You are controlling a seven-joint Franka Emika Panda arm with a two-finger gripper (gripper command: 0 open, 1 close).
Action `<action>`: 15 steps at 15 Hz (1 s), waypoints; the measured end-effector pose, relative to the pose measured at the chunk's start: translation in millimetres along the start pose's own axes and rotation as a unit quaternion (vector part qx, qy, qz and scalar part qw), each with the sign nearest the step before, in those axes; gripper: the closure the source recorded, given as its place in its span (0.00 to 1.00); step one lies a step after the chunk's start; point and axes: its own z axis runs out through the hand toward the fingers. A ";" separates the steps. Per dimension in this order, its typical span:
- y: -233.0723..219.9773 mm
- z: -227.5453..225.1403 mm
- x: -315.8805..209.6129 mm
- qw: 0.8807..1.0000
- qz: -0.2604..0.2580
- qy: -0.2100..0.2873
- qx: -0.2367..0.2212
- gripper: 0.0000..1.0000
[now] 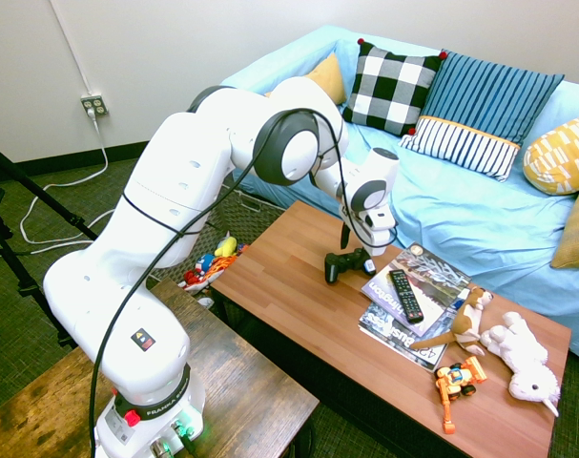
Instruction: Put the gamepad in the basket
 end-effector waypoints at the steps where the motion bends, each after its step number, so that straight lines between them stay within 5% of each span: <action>1: -1.4 4.0 1.1 1.000 0.001 0.000 -0.003 0.00; 2: -2.3 6.5 2.2 1.000 0.001 -0.001 -0.004 0.00; 3: -3.2 7.5 3.8 1.000 0.002 0.000 -0.004 1.00; 15: -0.8 19.9 11.0 1.000 0.008 -0.021 -0.001 1.00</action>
